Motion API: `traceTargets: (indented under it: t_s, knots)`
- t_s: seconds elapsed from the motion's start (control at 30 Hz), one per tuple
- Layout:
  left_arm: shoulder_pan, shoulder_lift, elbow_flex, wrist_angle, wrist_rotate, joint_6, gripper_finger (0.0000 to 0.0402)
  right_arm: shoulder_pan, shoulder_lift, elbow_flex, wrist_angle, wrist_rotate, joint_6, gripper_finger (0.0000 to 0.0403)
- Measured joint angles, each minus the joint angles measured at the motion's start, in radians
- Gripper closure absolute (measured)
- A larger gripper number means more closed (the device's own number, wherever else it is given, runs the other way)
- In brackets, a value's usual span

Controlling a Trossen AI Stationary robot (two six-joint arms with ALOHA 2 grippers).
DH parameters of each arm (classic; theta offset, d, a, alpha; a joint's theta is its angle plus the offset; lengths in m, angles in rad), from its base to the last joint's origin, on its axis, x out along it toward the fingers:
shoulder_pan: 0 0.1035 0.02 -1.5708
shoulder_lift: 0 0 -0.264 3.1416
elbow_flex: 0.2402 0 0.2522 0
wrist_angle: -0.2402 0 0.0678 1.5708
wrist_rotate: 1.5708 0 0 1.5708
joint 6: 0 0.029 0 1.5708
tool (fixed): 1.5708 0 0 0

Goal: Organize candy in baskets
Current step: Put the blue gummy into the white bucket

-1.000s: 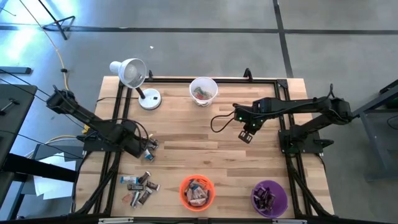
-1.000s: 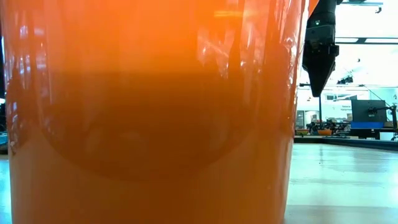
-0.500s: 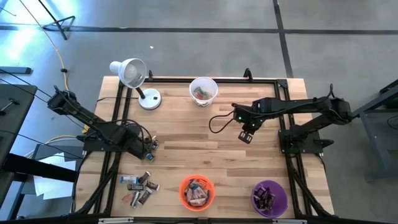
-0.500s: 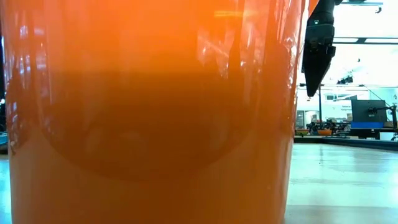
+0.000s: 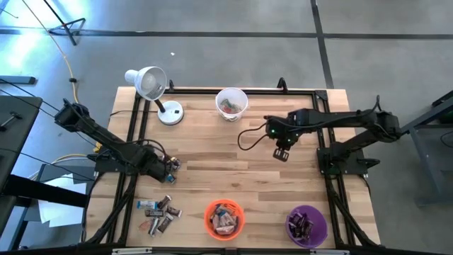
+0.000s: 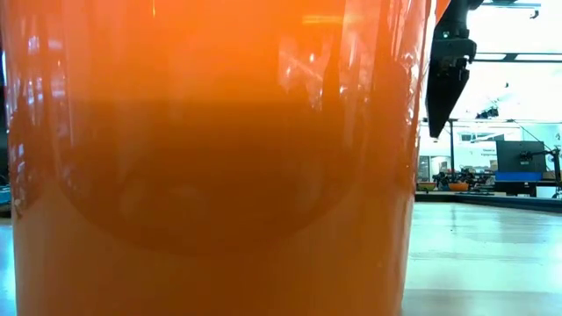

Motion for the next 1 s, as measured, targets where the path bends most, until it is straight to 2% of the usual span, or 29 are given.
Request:
traceTargets:
  t_s: [0.37,0.63,0.87,1.0]
  knots:
    - [0.033,0.016,-0.016,0.001,-0.013,-0.076,0.0316,-0.114,0.000,0.000,0.000,0.000,-0.146,0.0403]
    - [0.100,0.113,-0.029,0.011,-0.023,-0.083,0.0316,-0.184,0.000,0.000,-0.001,0.000,-0.211,0.0403]
    - [0.146,0.140,-0.138,0.160,0.042,-0.118,0.0316,-0.221,0.000,0.000,-0.005,-0.002,-0.269,0.0403]
    - [0.165,0.143,-0.131,0.148,0.055,-0.125,0.0316,-0.235,0.000,0.000,-0.013,-0.002,-0.271,0.0403]
